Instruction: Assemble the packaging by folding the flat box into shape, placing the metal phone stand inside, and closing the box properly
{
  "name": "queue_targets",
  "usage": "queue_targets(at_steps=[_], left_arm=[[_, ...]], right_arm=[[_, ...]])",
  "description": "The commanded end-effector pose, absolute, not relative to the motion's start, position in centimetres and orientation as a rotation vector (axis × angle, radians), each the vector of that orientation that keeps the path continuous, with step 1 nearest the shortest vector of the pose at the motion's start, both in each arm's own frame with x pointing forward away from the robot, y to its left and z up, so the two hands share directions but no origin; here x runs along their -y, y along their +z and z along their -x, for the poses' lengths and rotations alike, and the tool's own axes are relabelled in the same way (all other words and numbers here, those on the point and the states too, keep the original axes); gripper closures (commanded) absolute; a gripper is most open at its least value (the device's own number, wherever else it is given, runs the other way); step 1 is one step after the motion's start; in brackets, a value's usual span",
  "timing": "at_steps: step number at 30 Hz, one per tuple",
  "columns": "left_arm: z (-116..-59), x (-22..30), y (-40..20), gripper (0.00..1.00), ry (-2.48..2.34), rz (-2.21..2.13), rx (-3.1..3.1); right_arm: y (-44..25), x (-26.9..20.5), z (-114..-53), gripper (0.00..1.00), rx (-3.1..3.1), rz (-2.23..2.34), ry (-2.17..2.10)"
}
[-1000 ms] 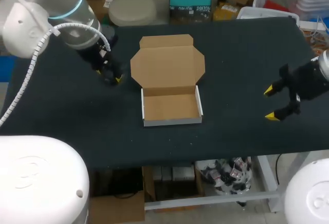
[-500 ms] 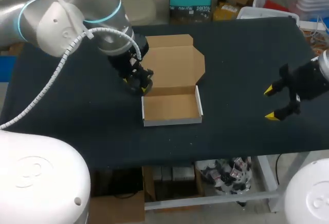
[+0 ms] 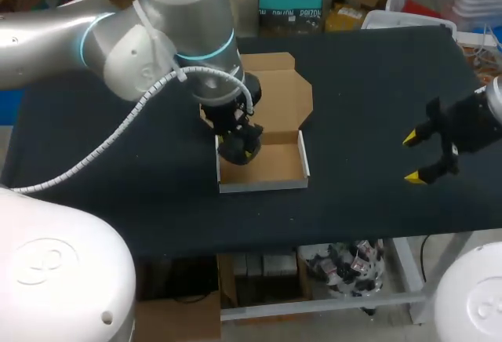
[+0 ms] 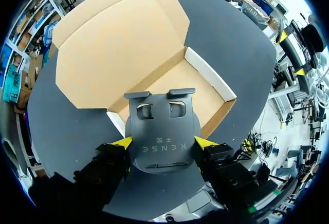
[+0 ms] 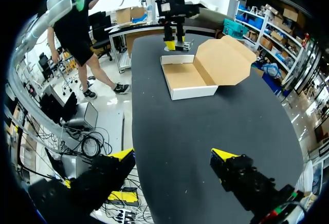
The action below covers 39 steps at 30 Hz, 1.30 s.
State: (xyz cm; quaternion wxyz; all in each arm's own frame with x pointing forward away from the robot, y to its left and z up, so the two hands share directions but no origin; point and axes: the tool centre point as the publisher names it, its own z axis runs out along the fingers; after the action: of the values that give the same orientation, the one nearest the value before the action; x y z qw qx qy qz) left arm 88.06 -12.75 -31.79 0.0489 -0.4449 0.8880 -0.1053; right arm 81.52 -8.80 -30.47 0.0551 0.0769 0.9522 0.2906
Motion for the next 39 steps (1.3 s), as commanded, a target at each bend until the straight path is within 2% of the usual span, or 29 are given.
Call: queue_targets(at_steps=[1, 18, 39], left_arm=[[-88.9, 14.5, -32.8, 1.0, -0.261, 1.353, -2.704], [-90.5, 17.2, -36.2, 1.0, -0.254, 1.32, -2.744], [-90.8, 17.2, -39.2, 1.0, -0.224, 1.328, -2.787]], right_arm=[[-30.4, 8.9, -81.5, 0.0, -2.892, -0.232, 0.886], [-30.4, 8.9, -81.5, 0.0, -2.892, -0.232, 0.886], [-30.4, 8.9, -81.5, 0.0, -2.892, -0.232, 0.886]])
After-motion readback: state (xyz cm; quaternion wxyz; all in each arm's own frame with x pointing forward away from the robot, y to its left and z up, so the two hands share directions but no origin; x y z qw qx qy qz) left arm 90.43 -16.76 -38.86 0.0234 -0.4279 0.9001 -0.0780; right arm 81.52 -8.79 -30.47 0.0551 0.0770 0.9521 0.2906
